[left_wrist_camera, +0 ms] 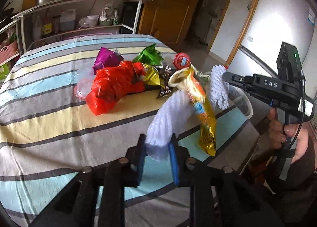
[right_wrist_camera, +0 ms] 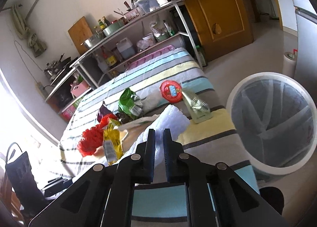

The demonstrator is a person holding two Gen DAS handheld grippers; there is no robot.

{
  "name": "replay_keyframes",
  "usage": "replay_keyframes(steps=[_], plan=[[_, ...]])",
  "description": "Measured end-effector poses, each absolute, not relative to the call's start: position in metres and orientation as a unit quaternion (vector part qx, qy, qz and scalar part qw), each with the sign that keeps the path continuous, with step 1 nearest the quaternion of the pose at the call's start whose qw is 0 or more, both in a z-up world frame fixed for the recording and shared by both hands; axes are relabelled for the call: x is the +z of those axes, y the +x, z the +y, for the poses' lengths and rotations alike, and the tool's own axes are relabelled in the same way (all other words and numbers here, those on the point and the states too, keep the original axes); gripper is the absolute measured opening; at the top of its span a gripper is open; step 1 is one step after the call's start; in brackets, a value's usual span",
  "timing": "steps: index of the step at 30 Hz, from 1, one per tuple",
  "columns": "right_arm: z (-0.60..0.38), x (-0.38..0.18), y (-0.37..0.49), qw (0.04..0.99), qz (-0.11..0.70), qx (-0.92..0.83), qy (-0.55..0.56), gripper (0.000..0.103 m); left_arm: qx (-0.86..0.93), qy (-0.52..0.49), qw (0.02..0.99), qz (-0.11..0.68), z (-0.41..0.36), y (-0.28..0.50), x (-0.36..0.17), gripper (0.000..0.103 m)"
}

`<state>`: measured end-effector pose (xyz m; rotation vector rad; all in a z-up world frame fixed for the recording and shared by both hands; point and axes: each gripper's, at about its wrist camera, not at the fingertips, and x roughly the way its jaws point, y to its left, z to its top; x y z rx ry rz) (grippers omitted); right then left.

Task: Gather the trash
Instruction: 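Grasp a white foam net with the left tool while the right tool grasps another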

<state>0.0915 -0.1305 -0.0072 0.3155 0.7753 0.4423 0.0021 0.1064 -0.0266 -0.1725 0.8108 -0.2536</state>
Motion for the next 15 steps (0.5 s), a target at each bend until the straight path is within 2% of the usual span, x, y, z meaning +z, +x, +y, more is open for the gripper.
replay_keyframes(steps=[5, 7, 8, 9, 11, 15], plan=[[-0.139, -0.004, 0.087, 0.892, 0.368, 0.21, 0.158, 0.008, -0.115, -0.082, 0.914, 0.381, 0.111, -0.001, -0.02, 0.022], [-0.14, -0.004, 0.087, 0.891, 0.369, 0.21, 0.16, 0.008, -0.118, -0.045, 0.912, 0.389, 0.104, 0.002, -0.022, 0.023], [-0.14, -0.004, 0.086, 0.891, 0.369, 0.211, 0.159, 0.008, -0.118, -0.027, 0.912, 0.391, 0.101, 0.002, -0.022, 0.028], [-0.14, -0.004, 0.085, 0.891, 0.369, 0.211, 0.157, 0.008, -0.121, -0.017, 0.91, 0.396, 0.099, 0.004, -0.023, 0.048], [-0.139, -0.005, 0.085, 0.89, 0.371, 0.214, 0.157, 0.008, -0.125, -0.016, 0.911, 0.392, 0.099, 0.008, -0.022, 0.068], [-0.138, -0.005, 0.084, 0.889, 0.373, 0.215, 0.155, 0.008, -0.12, -0.007, 0.91, 0.396, 0.096, 0.029, -0.025, 0.069]])
